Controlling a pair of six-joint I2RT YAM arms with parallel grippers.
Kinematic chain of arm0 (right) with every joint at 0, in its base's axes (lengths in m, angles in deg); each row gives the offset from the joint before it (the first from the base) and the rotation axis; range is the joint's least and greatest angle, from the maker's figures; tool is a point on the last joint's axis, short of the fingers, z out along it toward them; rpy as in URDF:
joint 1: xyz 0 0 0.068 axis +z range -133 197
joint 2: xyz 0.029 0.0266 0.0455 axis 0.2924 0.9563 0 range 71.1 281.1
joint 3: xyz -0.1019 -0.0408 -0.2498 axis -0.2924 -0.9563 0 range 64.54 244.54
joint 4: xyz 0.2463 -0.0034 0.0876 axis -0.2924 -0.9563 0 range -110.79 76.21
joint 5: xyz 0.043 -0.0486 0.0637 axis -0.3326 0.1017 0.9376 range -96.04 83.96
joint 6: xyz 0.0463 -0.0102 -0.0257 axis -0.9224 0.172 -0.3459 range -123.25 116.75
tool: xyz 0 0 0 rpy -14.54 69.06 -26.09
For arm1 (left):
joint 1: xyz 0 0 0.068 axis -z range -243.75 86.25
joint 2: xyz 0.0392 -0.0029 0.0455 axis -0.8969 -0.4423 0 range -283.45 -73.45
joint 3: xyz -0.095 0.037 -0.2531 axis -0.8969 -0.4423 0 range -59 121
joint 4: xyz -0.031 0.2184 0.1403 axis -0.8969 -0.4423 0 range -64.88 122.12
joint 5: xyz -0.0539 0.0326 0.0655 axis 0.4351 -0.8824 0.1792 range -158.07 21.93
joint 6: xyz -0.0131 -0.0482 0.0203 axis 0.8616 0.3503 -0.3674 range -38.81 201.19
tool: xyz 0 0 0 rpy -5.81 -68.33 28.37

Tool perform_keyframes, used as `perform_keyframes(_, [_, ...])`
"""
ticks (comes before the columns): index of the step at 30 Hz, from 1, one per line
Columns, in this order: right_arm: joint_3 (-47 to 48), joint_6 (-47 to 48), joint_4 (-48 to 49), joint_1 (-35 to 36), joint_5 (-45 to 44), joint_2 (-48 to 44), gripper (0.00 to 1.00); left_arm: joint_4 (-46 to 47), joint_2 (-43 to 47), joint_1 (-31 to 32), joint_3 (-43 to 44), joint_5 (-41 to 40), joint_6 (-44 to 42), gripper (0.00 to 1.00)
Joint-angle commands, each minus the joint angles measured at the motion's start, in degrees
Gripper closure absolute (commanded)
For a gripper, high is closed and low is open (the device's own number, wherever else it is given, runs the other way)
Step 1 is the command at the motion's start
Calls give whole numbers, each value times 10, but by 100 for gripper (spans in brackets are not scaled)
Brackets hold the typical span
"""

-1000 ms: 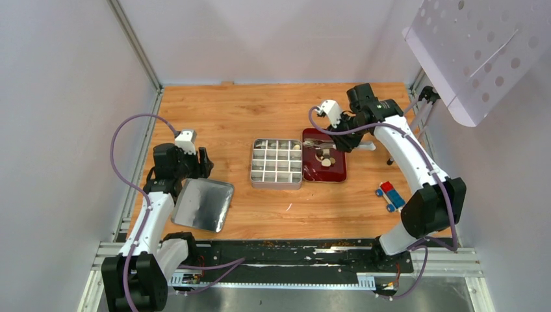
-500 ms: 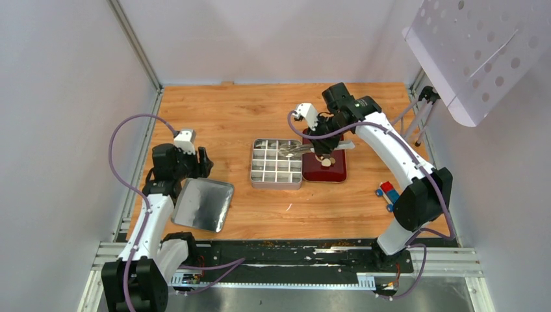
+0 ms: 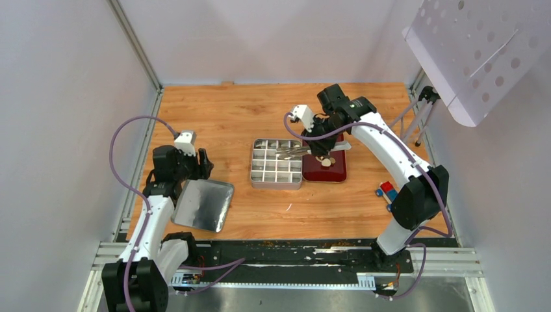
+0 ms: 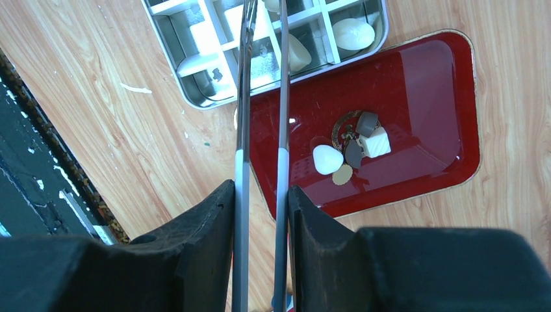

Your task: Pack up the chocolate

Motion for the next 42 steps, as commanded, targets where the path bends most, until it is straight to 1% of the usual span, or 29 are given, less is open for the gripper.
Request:
perform_keyframes(1, [27,-12,29,5,1,0,68,19,9,-5,-2,2,6,31])
perform_keyframes(6, [19,-15,35,5,-7,-6,62,21,7,-5,-1,3,6,30])
perform_keyframes(7, [17,-15,34,5,-7,-7,62,20,6,-5,-1,3,6,31])
perform_keyframes(12, [13,-12,35,0,-23,-21,73,21,2,-5,1,5,6,30])
perform_keyframes(16, [-1,-14,35,-38,-26,-42,80,19,-3,-5,3,6,6,31])
perform_keyframes(20, [-23,-19,36,-88,-33,-66,81,20,-10,-5,7,6,6,31])
perform_keyframes(25, [-72,-25,48,-149,-44,-89,80,19,-17,-5,10,8,6,31])
perform_keyframes(30, [-107,-22,55,-170,-59,-94,78,19,-21,-5,12,8,6,31])
perform_keyframes(36, [-102,-24,55,-181,-47,-73,77,18,-18,-5,10,7,4,31])
perform_keyframes(40, [-83,-23,44,-181,-22,-56,70,18,-14,-5,4,5,4,31])
perform_keyframes(42, [-75,-22,41,-181,-15,-48,69,19,-13,-5,3,4,4,31])
